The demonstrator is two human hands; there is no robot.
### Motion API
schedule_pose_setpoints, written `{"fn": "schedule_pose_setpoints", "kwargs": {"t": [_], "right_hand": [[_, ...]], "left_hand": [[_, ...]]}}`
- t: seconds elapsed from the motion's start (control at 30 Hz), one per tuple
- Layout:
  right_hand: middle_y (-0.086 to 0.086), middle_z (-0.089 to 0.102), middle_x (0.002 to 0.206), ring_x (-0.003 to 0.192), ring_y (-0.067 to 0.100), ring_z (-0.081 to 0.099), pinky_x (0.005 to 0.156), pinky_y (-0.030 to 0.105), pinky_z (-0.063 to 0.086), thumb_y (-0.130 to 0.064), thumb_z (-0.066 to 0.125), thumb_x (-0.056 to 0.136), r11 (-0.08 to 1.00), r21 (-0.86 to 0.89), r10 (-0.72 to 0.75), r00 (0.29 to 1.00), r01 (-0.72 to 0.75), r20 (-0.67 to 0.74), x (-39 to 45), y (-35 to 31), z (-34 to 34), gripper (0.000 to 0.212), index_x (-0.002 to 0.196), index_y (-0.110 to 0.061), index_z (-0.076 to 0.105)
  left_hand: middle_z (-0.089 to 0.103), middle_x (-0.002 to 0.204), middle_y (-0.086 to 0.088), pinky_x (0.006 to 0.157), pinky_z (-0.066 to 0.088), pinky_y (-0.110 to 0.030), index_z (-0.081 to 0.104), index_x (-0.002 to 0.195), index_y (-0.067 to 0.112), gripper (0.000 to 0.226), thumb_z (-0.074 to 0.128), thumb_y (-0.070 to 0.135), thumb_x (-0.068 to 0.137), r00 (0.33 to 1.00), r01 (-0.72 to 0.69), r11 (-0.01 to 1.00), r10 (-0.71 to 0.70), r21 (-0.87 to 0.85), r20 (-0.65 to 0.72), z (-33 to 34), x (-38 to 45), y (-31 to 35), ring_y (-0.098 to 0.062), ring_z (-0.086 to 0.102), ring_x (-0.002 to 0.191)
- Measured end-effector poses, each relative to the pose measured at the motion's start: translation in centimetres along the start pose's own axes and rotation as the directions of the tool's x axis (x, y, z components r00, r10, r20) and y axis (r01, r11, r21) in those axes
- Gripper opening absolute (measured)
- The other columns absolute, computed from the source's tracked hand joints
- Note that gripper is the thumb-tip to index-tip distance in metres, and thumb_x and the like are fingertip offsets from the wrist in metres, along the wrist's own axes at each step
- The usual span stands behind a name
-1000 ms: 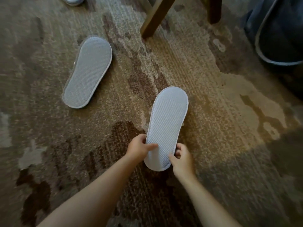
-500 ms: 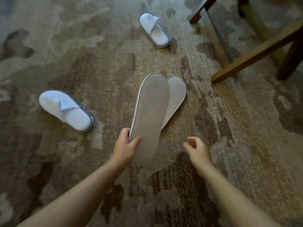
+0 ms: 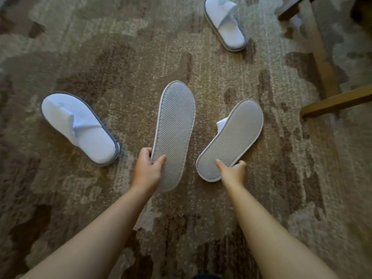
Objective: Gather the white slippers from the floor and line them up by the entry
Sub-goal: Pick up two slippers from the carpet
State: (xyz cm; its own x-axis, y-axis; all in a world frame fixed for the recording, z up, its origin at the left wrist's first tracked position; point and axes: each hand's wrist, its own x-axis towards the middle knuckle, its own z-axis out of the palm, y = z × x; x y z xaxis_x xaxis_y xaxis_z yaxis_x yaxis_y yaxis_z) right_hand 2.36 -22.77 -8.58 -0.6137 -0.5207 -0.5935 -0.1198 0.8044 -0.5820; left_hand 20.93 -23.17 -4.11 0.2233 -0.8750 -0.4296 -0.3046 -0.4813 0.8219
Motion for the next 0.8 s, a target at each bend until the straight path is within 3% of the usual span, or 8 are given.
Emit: {"fn": "schedule_pose_setpoints", "kwargs": {"t": [0.1, 0.27, 0.37, 0.5, 0.63, 0.73, 0.8], "right_hand": [[0.023, 0.039, 0.135, 0.123, 0.038, 0.041, 0.105, 0.050, 0.034, -0.029, 0.079, 0.063, 0.998, 0.020, 0.057, 0.996, -0.056, -0.074, 1.3, 0.2, 1.7, 0.082, 0.124, 0.001, 0.033], [0.023, 0.037, 0.133, 0.123, 0.037, 0.037, 0.104, 0.046, 0.034, -0.028, 0.080, 0.060, 0.999, -0.028, 0.032, 0.992, -0.036, -0.126, 1.3, 0.4, 2.5, 0.080, 0.118, 0.003, 0.036], [0.022, 0.047, 0.123, 0.106, 0.027, 0.048, 0.088, 0.035, 0.038, -0.016, 0.076, 0.067, 0.995, 0.073, -0.055, 0.996, 0.060, -0.075, 0.7, 0.0, 2.9, 0.061, 0.110, 0.002, 0.036], [0.022, 0.054, 0.112, 0.090, 0.018, 0.046, 0.076, 0.027, 0.037, -0.004, 0.068, 0.073, 0.967, 0.167, -0.190, 0.981, 0.192, -0.029, -1.2, -1.9, 1.6, 0.046, 0.108, 0.002, 0.038], [0.001, 0.050, 0.094, 0.083, 0.014, 0.049, 0.071, 0.025, 0.038, -0.004, 0.064, 0.076, 0.920, 0.136, -0.375, 0.926, 0.367, 0.039, -6.9, -6.4, -3.2, 0.041, 0.110, -0.001, 0.041], [-0.013, 0.046, 0.081, 0.073, 0.004, 0.048, 0.064, 0.022, 0.039, -0.006, 0.063, 0.077, 0.900, 0.162, -0.424, 0.900, 0.405, 0.102, -13.4, -11.5, -8.9, 0.035, 0.104, -0.009, 0.042], [-0.015, 0.046, 0.082, 0.074, 0.000, 0.049, 0.060, 0.012, 0.044, -0.007, 0.063, 0.078, 0.890, 0.198, -0.442, 0.885, 0.412, 0.145, -18.0, -15.7, -13.4, 0.032, 0.098, -0.016, 0.039]], "left_hand": [[0.051, 0.077, 0.011, 0.051, 0.040, -0.017, 0.044, 0.092, 0.010, 0.009, 0.052, 0.011, 0.087, 1.000, 0.018, 1.000, -0.017, -0.021, 0.005, 0.2, 0.9, -1.1, -0.001, 0.049, 0.070], [0.054, 0.080, 0.005, 0.062, 0.045, -0.025, 0.044, 0.086, 0.013, 0.008, 0.051, 0.009, 0.087, 0.996, 0.080, 0.990, -0.076, -0.118, 0.040, -0.2, 0.8, -1.8, -0.009, 0.053, 0.074], [0.055, 0.080, 0.005, 0.061, 0.045, -0.026, 0.043, 0.076, 0.023, 0.019, 0.051, 0.010, 0.087, 0.996, 0.078, 0.989, -0.073, -0.124, 0.049, -0.5, 0.9, -1.6, -0.009, 0.053, 0.074], [0.053, 0.080, 0.006, 0.058, 0.044, -0.024, 0.044, 0.088, 0.014, 0.006, 0.049, 0.012, 0.088, 0.998, 0.060, 0.988, -0.058, -0.141, 0.021, -1.6, 0.6, 0.1, -0.009, 0.053, 0.073], [0.051, 0.079, 0.009, 0.054, 0.045, -0.018, 0.043, 0.093, 0.012, 0.008, 0.049, 0.013, 0.089, 0.997, 0.017, 0.989, -0.028, -0.148, -0.074, -5.0, -2.6, 6.1, -0.003, 0.051, 0.071], [0.053, 0.081, 0.008, 0.066, 0.047, -0.026, 0.044, 0.093, 0.013, 0.007, 0.049, 0.012, 0.088, 0.995, 0.019, 0.986, -0.035, -0.165, -0.092, -9.0, -7.2, 13.3, -0.007, 0.053, 0.075], [0.054, 0.082, 0.009, 0.064, 0.046, -0.026, 0.045, 0.089, 0.019, 0.007, 0.050, 0.013, 0.088, 0.995, 0.008, 0.987, -0.024, -0.159, -0.099, -11.8, -10.6, 19.0, -0.007, 0.053, 0.076]]}}
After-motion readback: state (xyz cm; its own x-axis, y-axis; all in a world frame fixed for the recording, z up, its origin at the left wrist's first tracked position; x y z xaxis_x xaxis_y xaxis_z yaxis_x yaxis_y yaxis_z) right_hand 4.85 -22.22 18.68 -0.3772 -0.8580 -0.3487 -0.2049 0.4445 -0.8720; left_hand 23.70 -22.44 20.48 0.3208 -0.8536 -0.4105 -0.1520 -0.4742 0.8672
